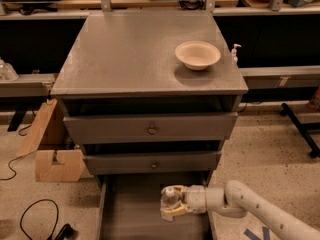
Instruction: Pick blue plastic bottle from bottom drawer and place on counter
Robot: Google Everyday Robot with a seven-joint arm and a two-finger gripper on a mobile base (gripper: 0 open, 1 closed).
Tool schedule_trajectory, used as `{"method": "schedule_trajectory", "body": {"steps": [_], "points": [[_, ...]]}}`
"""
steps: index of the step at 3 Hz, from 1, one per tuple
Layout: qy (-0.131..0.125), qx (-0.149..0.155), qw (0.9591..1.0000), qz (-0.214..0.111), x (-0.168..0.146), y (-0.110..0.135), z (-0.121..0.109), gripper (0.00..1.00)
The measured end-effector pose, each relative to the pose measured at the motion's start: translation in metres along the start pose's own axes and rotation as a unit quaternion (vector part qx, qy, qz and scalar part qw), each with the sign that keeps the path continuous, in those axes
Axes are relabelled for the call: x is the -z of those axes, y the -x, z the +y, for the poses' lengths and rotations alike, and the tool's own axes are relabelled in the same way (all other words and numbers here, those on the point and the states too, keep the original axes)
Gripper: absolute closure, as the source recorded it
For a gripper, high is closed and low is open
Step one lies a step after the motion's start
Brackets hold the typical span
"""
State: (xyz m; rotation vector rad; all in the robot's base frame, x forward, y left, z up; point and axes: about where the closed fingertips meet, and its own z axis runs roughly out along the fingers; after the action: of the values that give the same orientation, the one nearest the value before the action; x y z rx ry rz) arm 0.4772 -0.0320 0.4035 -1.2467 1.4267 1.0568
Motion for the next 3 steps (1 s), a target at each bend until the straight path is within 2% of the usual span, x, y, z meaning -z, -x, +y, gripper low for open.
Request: {"method": "schedule_trajectory", "body": {"steps": [1,2,3], "points": [[-0.023,-0.023,0.9994,-0.01,0.052,0.09,0.0,1.0],[-0.048,-0.011,0.9986,-0.02,0.093,0.184,-0.021,1.0],[-0.071,0.016,0.9971,-0.021,0.12,0.271,-0.044,1.0]]}}
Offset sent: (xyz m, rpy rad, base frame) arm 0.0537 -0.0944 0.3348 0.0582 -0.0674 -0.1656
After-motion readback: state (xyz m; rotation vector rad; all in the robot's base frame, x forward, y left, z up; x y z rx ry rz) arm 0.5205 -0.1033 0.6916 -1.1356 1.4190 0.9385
